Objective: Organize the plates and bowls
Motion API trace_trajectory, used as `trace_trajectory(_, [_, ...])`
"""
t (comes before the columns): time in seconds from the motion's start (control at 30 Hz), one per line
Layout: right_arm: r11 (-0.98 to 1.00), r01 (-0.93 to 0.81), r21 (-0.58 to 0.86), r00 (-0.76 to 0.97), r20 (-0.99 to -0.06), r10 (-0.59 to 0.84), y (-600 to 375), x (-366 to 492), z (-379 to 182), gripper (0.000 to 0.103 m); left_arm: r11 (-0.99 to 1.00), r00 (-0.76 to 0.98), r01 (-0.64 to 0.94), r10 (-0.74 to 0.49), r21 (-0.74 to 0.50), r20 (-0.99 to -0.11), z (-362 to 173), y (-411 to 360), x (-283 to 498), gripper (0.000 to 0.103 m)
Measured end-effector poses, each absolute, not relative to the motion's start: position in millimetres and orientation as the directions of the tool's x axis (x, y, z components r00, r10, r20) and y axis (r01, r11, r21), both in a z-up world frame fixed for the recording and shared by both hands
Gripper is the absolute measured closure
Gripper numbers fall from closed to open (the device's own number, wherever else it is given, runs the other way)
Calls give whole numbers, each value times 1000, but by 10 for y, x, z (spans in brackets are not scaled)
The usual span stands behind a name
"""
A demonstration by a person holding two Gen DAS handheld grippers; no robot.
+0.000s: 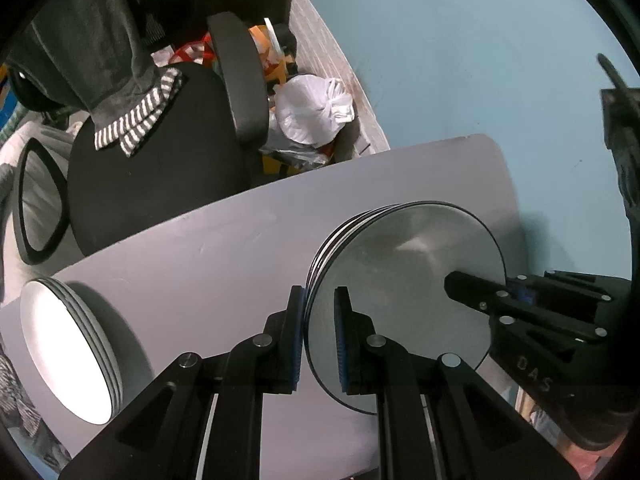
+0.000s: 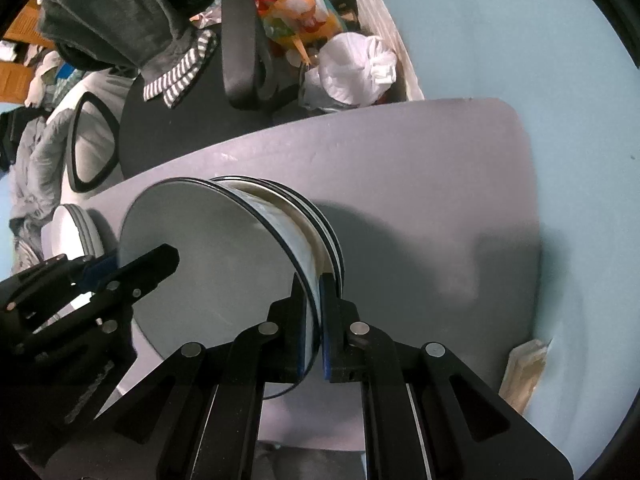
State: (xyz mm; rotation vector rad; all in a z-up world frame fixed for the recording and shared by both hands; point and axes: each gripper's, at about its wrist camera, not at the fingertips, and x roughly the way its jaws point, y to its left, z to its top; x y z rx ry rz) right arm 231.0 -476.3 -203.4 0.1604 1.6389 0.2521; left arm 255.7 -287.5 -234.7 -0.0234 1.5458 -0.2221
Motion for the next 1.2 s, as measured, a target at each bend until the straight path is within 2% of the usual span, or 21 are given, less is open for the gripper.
trace_trajectory(0.37, [971, -79, 225, -102, -971, 217, -4712, 2343, -1988, 96, 977, -8, 99, -190, -189, -982, -2376, -2814, 2580, 91])
trace_trajectory(0.57, [970, -116, 212, -95, -975, 201, -4637, 2343, -1935, 82, 976, -13, 81, -201, -202, -979, -2384, -2794, 2558, 91])
trace_trajectory(0.8, [973, -131, 190, -74, -981, 181, -4620, 2334, -1896, 77, 975, -11, 80, -207, -208, -978, -2381, -2781, 2544, 91])
trace_trajectory(0.87, [978, -138, 158, -43, -987, 153, -4626, 2337, -1839, 68, 974, -11, 75, -211, -212, -977, -2377, -2779, 2533, 91])
trace_trajectory(0.93, [979, -141, 146, -23, -989, 144, -4627, 2347, -1795, 65, 974, -10, 73, -212, -213, -977, -2369, -2784, 2529, 91])
trace_trajectory(1.2, [981, -132, 142, 2, -990, 143, -4670, 2333, -1712, 65, 973, -1, 66, -222, -221, -975, -2293, -2758, 2497, 88])
